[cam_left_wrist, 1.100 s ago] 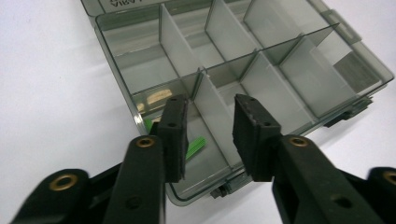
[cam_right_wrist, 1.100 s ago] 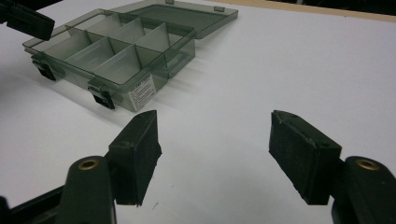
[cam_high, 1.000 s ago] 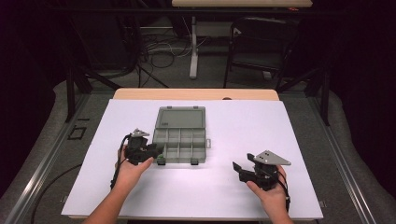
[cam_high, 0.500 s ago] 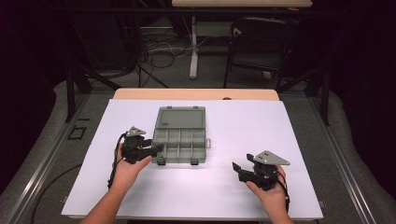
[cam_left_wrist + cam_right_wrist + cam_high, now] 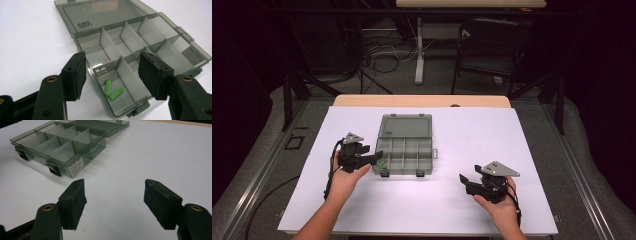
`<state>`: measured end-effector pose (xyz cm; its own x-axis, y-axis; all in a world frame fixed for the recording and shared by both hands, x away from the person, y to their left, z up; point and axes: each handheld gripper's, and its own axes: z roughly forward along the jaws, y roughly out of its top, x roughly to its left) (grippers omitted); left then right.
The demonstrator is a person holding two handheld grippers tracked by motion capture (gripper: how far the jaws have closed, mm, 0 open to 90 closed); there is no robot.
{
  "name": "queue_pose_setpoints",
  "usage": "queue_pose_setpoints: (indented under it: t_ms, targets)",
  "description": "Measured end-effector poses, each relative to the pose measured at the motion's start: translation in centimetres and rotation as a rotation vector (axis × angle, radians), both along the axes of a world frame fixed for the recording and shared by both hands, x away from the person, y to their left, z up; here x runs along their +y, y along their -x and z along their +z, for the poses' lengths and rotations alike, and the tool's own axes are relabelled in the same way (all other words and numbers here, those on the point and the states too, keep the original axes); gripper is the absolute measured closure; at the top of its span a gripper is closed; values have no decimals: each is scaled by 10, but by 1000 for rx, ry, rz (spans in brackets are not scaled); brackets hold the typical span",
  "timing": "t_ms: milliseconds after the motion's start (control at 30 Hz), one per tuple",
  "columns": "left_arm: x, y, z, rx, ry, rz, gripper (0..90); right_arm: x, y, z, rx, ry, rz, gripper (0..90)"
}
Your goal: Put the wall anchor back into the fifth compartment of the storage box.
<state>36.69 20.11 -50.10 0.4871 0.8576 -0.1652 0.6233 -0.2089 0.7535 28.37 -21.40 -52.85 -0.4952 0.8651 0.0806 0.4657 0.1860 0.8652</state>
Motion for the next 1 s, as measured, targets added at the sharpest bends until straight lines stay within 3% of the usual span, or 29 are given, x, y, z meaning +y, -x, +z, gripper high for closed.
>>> queue_pose_setpoints:
  t_ms: [133, 233, 433, 567, 633, 667, 1000]
  targets:
    - [4, -4, 1, -11, 4, 9, 395, 5, -2, -2, 18, 7, 9, 329]
    - [7, -8, 1, -12, 9, 16, 393, 9, -4, -2, 58, 26, 32, 329]
    - [10, -14, 2, 17, 47, 16, 387, 19, -10, -2, 85, 58, 74, 367]
    - [12, -20, 4, 29, 67, 10, 387, 24, -14, 0, 82, 56, 59, 377]
    - [13, -22, 6, 29, 65, 10, 385, 25, -17, 3, 112, 64, 65, 379]
    - [14, -24, 7, 28, 68, 13, 380, 27, -19, 3, 101, 61, 62, 381]
    - [18, -36, 17, 27, 45, 16, 346, 45, -43, 19, 147, 94, 76, 387]
